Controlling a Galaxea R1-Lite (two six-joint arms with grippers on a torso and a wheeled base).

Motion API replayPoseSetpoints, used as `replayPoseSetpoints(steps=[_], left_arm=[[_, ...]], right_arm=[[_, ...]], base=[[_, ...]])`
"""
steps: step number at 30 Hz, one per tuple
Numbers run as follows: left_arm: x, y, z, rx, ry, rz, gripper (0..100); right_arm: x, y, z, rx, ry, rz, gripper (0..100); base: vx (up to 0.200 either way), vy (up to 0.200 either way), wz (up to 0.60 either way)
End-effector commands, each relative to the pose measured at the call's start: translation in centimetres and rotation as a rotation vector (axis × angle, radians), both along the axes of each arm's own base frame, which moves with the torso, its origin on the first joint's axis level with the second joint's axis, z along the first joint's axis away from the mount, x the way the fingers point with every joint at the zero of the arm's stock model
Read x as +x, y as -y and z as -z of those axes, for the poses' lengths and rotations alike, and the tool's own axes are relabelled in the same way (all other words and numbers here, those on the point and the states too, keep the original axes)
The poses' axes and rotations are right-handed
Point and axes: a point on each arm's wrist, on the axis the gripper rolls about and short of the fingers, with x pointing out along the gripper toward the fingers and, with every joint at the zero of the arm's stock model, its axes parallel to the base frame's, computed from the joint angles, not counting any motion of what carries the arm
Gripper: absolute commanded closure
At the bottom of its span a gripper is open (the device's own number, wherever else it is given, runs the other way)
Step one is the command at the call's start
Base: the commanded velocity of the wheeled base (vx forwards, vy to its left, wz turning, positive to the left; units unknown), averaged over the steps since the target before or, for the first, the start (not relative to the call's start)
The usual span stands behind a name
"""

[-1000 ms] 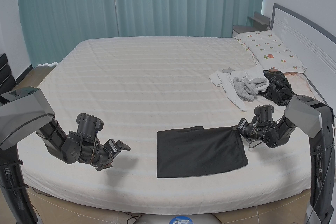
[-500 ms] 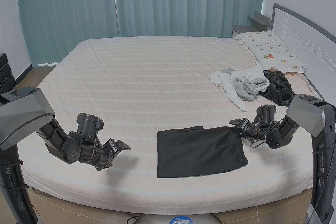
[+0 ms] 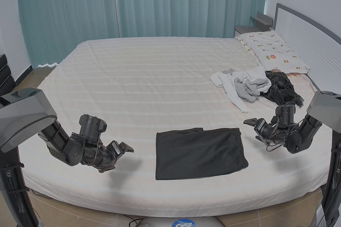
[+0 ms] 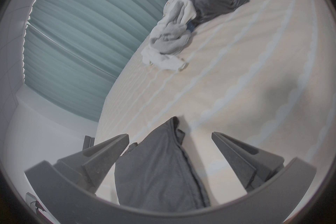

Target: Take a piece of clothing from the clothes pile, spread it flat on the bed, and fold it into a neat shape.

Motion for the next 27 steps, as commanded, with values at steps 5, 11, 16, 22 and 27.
replayPoseSetpoints(steps=[5, 11, 16, 22, 27], left_arm=[[0.1, 0.0, 0.0, -0.002, -0.001, -0.003, 0], [0.1, 0.1, 0.0, 0.0, 0.002, 0.0, 0], [0.1, 0.2, 0.0, 0.017, 0.004, -0.011, 0], [0.1, 0.4, 0.1, 0.022, 0.003, -0.01, 0], [-0.5, 1.0, 0.3, 0.035, 0.001, 0.029, 0]], right_arm=[[-2.0, 0.0, -1.1, -0.006, 0.005, -0.003, 0], [-2.3, -0.2, -1.1, -0.007, -0.003, -0.007, 0], [-2.4, -0.4, -0.9, -0.007, -0.01, -0.011, 0], [-2.8, -0.6, -0.6, -0.031, -0.021, -0.033, 0], [-2.9, -0.6, -0.3, -0.035, -0.03, -0.035, 0]], base=[[0.0, -0.2, 0.0], [0.0, -0.1, 0.0], [0.0, 0.0, 0.0], [0.067, 0.0, 0.0], [0.04, 0.0, 0.0]])
